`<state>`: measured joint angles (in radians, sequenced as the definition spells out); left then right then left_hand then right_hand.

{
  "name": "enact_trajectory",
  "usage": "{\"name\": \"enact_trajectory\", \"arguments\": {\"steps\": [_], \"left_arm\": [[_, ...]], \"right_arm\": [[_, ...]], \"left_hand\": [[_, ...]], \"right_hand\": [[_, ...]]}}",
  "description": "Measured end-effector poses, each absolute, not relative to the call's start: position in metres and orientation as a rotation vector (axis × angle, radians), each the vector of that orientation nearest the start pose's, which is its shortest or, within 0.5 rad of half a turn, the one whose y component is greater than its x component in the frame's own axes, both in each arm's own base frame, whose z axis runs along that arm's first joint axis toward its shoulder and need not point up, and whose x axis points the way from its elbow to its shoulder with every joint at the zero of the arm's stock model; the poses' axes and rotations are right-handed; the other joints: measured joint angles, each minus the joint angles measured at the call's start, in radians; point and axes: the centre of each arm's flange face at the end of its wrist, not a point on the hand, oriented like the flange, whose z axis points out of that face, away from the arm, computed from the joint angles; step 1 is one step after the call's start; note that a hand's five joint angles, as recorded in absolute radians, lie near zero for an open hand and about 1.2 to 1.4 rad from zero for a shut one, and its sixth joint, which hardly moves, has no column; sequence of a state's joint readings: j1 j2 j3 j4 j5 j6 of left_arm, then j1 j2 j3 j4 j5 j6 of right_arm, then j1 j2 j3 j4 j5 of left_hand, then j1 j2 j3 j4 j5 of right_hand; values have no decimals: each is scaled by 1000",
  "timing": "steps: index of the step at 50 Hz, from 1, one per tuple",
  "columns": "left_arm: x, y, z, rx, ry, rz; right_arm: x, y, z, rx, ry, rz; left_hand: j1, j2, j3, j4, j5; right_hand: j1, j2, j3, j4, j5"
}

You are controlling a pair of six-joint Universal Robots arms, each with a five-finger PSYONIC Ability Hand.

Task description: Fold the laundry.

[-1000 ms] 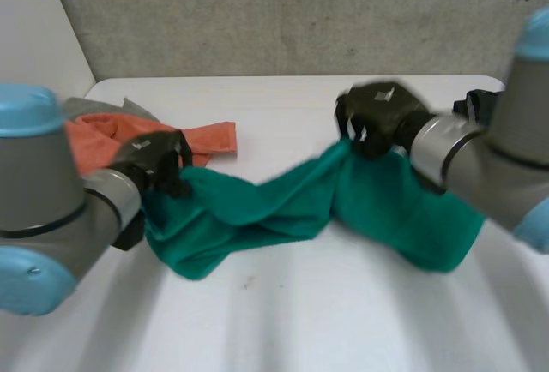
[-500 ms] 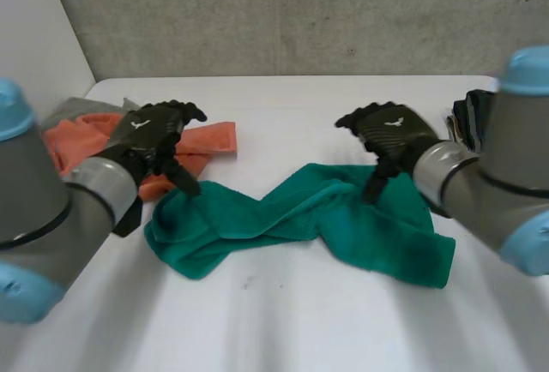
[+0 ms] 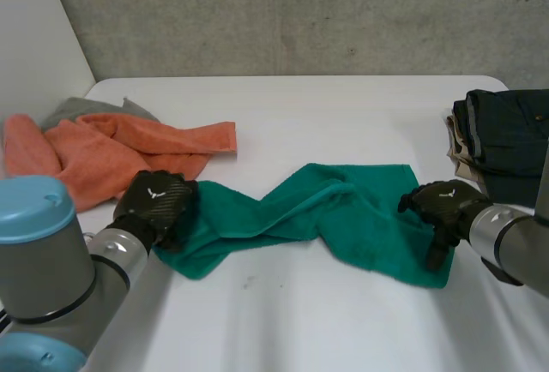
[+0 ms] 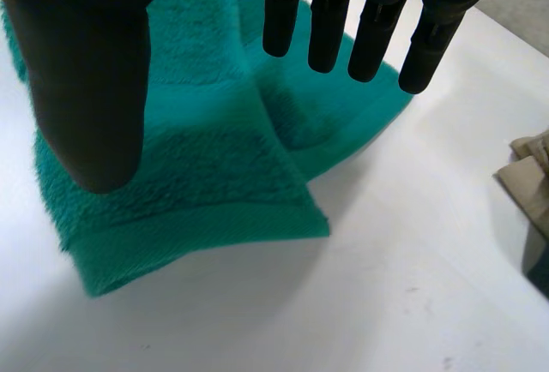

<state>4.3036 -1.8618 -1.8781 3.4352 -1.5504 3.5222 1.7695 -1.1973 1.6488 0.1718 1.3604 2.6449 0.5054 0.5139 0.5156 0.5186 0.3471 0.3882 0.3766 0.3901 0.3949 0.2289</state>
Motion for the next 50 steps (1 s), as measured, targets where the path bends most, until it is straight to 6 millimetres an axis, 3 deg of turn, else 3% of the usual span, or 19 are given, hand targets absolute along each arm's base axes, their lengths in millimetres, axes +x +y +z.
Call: {"name": "enact_trajectory", "arguments": {"steps": [8, 17, 21, 26, 28, 33, 35, 38, 42, 44, 50], "left_arm": [[-244, -251, 142, 1047, 2297, -1821], [-242, -263, 131, 1127, 2224, -1754], [-242, -267, 132, 1138, 2202, -1755], [-243, -271, 133, 1132, 2189, -1768], [-243, -274, 134, 1123, 2184, -1776], [-240, -280, 139, 1092, 2164, -1802], [-239, -283, 143, 1078, 2152, -1817], [-238, -285, 159, 1045, 2114, -1867], [-237, -285, 193, 992, 2040, -1968], [-235, -281, 220, 951, 1984, -2046], [-229, -260, 278, 873, 1897, -2188]], "right_arm": [[207, -263, 150, -1073, 2511, -1447], [206, -270, 152, -1049, 2506, -1487], [207, -275, 152, -1039, 2509, -1489], [209, -281, 143, -1036, 2523, -1455], [210, -284, 139, -1033, 2530, -1439], [211, -289, 133, -1014, 2538, -1419], [212, -291, 133, -1003, 2540, -1415], [211, -293, 137, -986, 2540, -1423], [209, -296, 157, -964, 2515, -1503], [208, -296, 185, -957, 2466, -1617], [199, -286, 260, -999, 2340, -1899]], "left_hand": [[29, 19, 20, 21, 18], [30, 20, 21, 19, 12], [178, 162, 160, 149, 141], [616, 604, 598, 601, 589], [632, 671, 663, 667, 639], [632, 679, 672, 676, 640], [632, 679, 673, 676, 640], [632, 680, 673, 676, 640], [632, 680, 673, 676, 640], [632, 680, 673, 676, 640], [633, 680, 673, 680, 640]], "right_hand": [[0, 0, 0, 0, -1], [-4, -2, -3, -4, -31], [-4, -2, -3, -4, -31], [-3, 0, -2, -4, -27], [23, 15, 17, 16, 3], [349, 385, 353, 347, 329], [569, 650, 626, 621, 594], [675, 787, 769, 767, 713], [675, 791, 782, 792, 716], [675, 791, 782, 793, 721], [675, 791, 782, 793, 728]]}}
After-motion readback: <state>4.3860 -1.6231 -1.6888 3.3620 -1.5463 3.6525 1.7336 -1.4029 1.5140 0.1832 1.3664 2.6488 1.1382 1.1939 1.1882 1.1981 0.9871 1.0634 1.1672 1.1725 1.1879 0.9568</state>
